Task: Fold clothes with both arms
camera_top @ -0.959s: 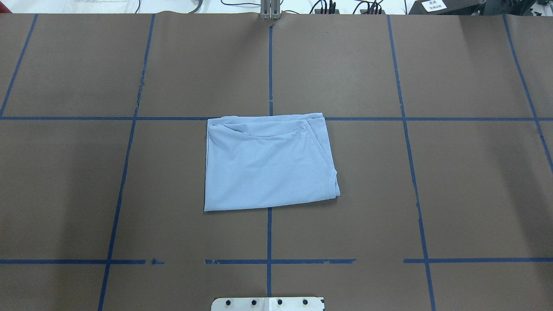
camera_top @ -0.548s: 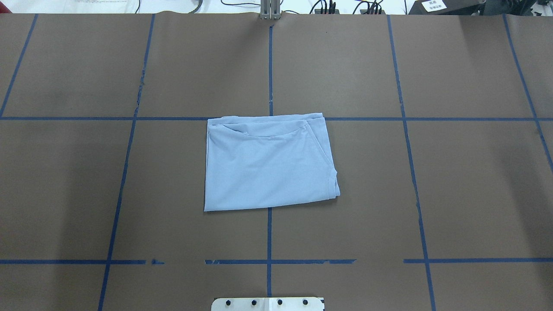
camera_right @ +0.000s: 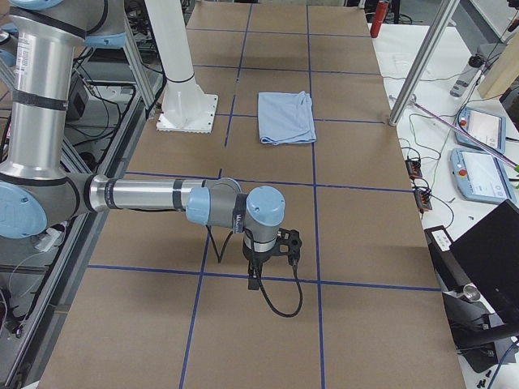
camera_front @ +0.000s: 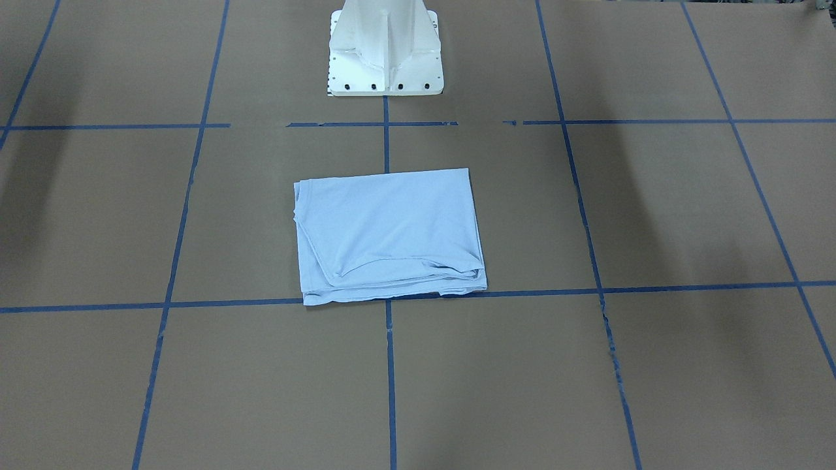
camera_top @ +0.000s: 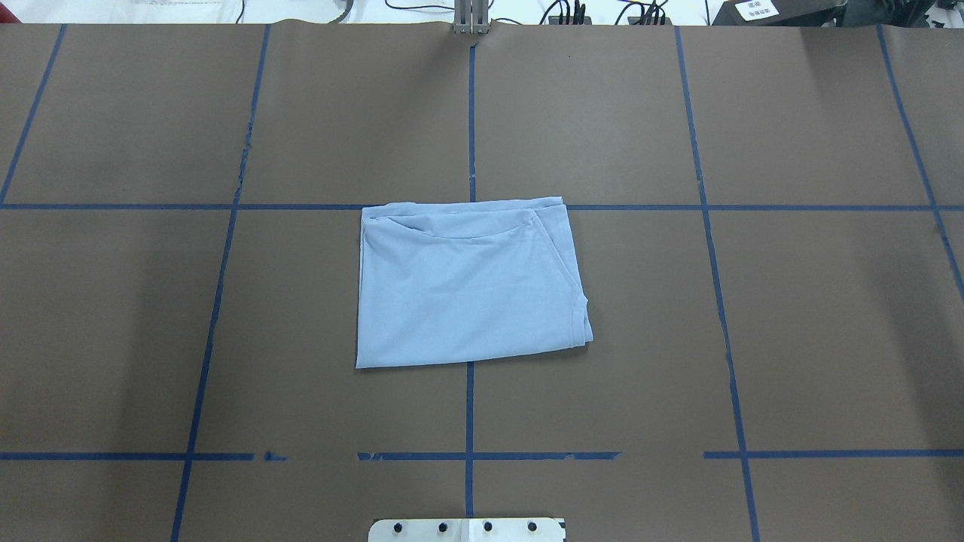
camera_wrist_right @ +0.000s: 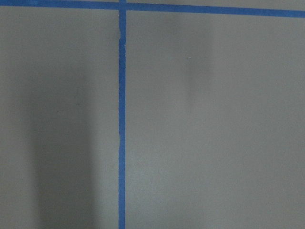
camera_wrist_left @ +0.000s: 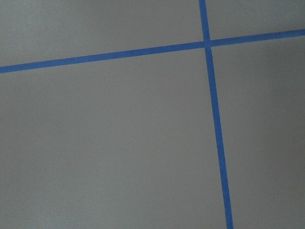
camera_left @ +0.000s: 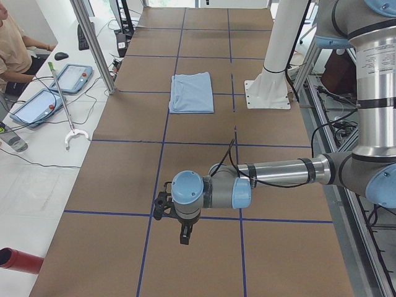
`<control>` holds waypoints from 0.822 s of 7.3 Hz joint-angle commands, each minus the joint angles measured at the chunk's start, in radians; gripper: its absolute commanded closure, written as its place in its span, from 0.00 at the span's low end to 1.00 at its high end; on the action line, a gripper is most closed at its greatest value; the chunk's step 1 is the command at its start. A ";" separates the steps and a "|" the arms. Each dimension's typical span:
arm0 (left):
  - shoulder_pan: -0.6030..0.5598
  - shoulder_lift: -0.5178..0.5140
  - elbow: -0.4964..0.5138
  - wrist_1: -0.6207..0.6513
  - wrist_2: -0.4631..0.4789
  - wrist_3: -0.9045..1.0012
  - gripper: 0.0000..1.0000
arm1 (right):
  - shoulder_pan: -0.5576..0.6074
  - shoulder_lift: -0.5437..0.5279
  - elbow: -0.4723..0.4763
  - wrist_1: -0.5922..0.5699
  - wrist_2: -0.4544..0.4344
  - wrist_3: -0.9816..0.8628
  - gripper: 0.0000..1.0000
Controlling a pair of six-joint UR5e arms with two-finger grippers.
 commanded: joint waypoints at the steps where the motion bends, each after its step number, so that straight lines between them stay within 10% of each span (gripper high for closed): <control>1: 0.002 0.003 -0.024 -0.003 0.003 0.007 0.00 | 0.000 0.003 0.001 0.002 -0.001 -0.001 0.00; 6: 0.003 0.012 -0.018 -0.005 0.002 0.010 0.00 | -0.001 0.014 0.000 0.003 0.002 -0.013 0.00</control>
